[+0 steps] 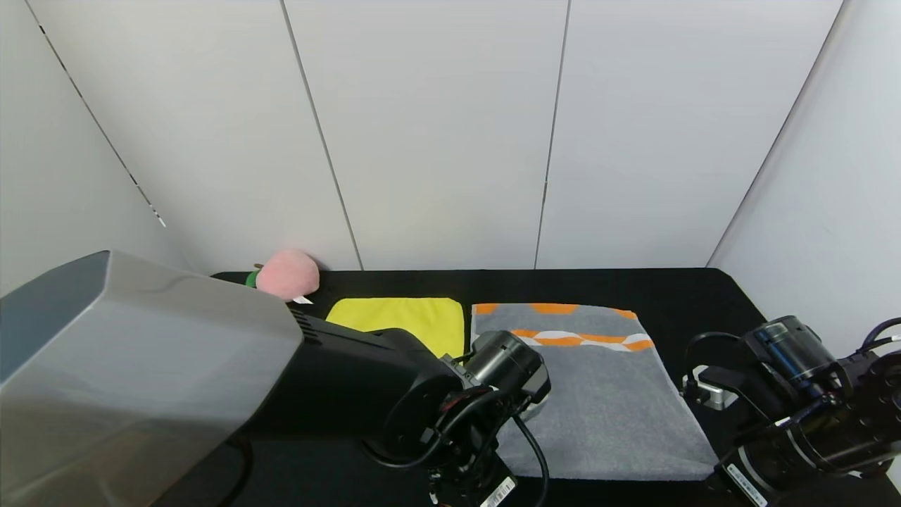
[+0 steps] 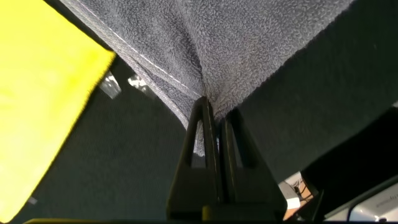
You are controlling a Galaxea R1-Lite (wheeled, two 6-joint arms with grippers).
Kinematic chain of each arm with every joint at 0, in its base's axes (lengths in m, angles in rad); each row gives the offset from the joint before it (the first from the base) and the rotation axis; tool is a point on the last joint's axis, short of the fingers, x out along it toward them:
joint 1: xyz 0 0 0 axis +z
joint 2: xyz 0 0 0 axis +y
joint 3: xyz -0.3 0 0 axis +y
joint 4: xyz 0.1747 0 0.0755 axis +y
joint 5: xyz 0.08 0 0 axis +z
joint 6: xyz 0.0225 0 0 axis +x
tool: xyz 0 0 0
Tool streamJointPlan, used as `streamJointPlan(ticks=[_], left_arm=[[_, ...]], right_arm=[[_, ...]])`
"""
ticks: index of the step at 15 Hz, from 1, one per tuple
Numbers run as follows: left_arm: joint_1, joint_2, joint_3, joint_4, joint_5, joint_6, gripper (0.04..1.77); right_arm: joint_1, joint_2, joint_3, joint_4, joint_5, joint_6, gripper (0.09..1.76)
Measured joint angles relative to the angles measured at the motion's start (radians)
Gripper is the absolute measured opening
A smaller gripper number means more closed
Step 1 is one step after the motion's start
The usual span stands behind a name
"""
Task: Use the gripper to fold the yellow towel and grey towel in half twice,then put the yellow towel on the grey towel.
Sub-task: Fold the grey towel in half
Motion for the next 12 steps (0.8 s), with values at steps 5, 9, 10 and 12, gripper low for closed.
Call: streamJointPlan(ticks=[5, 9, 10, 12], left_arm=[[-0.016, -0.063, 0.030, -0.001, 0.019, -0.052, 0.12], [-0.006, -0.109, 0.000, -0.009, 0.037, -0.084, 0.12], [0.002, -0.118, -0.015, -0.008, 0.037, -0.089, 0.12], [0.026, -0.134, -0.051, -0.006, 0.037, -0.092, 0.12]], right_arm=[[0.001, -0.057, -0.016, 0.004, 0.000, 0.010, 0.13], [-0.007, -0.095, -0.075, -0.004, -0.002, 0.059, 0.13], [-0.008, -0.101, -0.095, -0.005, -0.002, 0.078, 0.13], [-0.009, -0.104, -0.144, -0.006, -0.003, 0.134, 0.13]])
